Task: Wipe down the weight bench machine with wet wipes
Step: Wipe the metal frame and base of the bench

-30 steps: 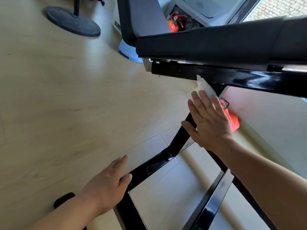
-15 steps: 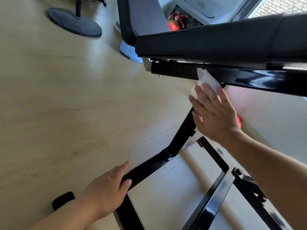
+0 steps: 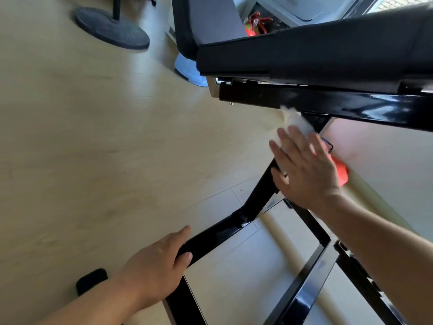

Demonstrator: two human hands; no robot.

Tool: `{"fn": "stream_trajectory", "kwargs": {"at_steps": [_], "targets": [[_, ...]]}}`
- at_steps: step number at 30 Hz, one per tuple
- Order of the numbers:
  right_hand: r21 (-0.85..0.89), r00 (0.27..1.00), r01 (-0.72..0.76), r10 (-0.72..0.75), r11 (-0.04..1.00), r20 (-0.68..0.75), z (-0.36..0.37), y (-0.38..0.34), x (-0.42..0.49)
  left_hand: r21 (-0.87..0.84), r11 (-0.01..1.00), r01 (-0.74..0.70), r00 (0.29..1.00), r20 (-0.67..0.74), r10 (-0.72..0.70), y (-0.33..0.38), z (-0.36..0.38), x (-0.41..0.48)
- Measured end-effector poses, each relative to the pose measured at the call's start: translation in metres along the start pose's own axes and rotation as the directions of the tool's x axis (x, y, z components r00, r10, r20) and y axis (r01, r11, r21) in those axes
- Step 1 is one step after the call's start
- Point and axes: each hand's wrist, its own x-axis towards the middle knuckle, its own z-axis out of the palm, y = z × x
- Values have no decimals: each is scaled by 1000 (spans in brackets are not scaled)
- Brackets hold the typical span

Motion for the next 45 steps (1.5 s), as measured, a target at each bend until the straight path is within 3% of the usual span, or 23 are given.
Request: {"fn": "stream_trajectory", "kwargs": {"at_steps": [4, 9, 13, 15, 19, 24, 27, 32, 35, 40, 45], "targets": [[-48, 998, -65, 66, 997, 25, -12, 8, 16, 2, 1000, 5, 1000, 3, -5, 1, 2, 1], [165, 955, 61, -106, 984, 276, 29, -84, -49, -3, 1000, 11, 1000, 2, -11, 3, 5, 4], [311, 920, -49, -78, 949, 383, 47, -141, -96, 6, 1000, 4, 1000, 11, -4, -6, 9, 8], [342, 945, -64, -53, 938, 322, 46, -138, -94, 12, 1000, -1, 1000, 10, 1, -10, 10, 9], [306, 999, -54, 52, 951, 16, 40, -97, -64, 19, 1000, -6, 1000, 17, 6, -11, 13, 8], [225, 978, -202, 207, 953, 3, 23, -72, -29, 98, 995, -9, 1000, 8, 8, -7, 18, 9], [271, 971, -239, 220, 933, 96, 30, -96, -44, 106, 994, 6, 1000, -6, -5, -7, 20, 10], [368, 925, -231, 86, 901, 369, 41, -157, -95, 104, 994, -17, 1000, 10, 16, -8, 20, 10], [468, 913, -327, 146, 821, 381, 36, -163, -95, 102, 994, -26, 999, 32, 23, -11, 17, 9], [663, 869, -481, 411, 574, 274, 3, -151, -79, 59, 998, -26, 999, 30, 24, -9, 15, 2], [831, 812, -468, 519, 302, 268, -36, -164, -73, 61, 997, -38, 998, -50, 42, 0, 15, -3]]}}
